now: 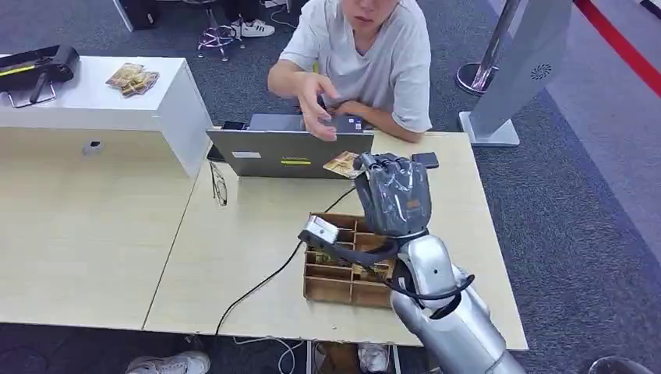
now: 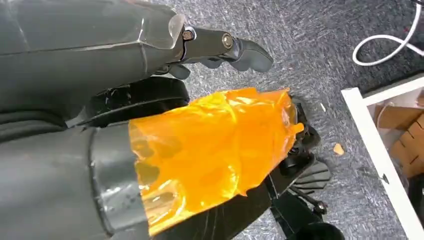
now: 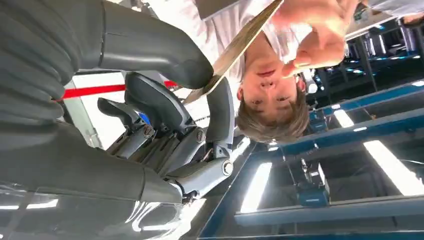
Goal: Pass the card to the sensor for recognition and then transmit it.
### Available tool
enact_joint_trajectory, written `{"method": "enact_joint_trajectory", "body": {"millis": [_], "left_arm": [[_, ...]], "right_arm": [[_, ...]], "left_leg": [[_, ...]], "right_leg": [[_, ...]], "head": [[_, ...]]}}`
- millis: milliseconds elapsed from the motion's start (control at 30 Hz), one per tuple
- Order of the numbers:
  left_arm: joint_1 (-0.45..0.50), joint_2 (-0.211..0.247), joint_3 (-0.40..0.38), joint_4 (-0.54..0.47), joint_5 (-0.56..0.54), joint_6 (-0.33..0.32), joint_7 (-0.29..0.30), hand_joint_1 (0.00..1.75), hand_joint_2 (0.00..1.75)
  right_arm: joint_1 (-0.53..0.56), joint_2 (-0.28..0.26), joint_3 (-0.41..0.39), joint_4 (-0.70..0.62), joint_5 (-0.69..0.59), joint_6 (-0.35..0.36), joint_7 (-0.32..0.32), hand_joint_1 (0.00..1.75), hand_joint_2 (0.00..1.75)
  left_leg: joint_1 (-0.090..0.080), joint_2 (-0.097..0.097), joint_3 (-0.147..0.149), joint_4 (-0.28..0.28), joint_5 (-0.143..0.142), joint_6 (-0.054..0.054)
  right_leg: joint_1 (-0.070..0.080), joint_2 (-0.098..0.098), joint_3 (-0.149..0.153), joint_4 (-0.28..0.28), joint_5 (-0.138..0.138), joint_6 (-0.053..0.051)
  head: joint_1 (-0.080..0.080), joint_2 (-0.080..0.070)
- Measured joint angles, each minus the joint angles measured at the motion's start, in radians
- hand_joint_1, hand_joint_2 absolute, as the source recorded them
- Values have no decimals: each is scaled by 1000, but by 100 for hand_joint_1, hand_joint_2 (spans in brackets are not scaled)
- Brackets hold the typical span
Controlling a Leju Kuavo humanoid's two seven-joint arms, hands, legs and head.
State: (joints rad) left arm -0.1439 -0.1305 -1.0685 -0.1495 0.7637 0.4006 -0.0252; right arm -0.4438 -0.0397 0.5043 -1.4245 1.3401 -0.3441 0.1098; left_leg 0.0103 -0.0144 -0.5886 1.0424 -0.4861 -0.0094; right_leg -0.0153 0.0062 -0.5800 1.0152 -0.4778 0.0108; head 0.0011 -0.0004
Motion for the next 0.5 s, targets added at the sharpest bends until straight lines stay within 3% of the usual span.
{"method": "enact_joint_trajectory", "body": {"millis": [500], "left_arm": [[-6,0,-23,0,-19,-11,18,0,0]], "right_arm": [[-113,10,-6,139,3,51,44,175,175]], "left_leg": [[0,0,0,0,0,0]], "right_leg": [[0,0,0,0,0,0]], "head": [[0,0]]}}
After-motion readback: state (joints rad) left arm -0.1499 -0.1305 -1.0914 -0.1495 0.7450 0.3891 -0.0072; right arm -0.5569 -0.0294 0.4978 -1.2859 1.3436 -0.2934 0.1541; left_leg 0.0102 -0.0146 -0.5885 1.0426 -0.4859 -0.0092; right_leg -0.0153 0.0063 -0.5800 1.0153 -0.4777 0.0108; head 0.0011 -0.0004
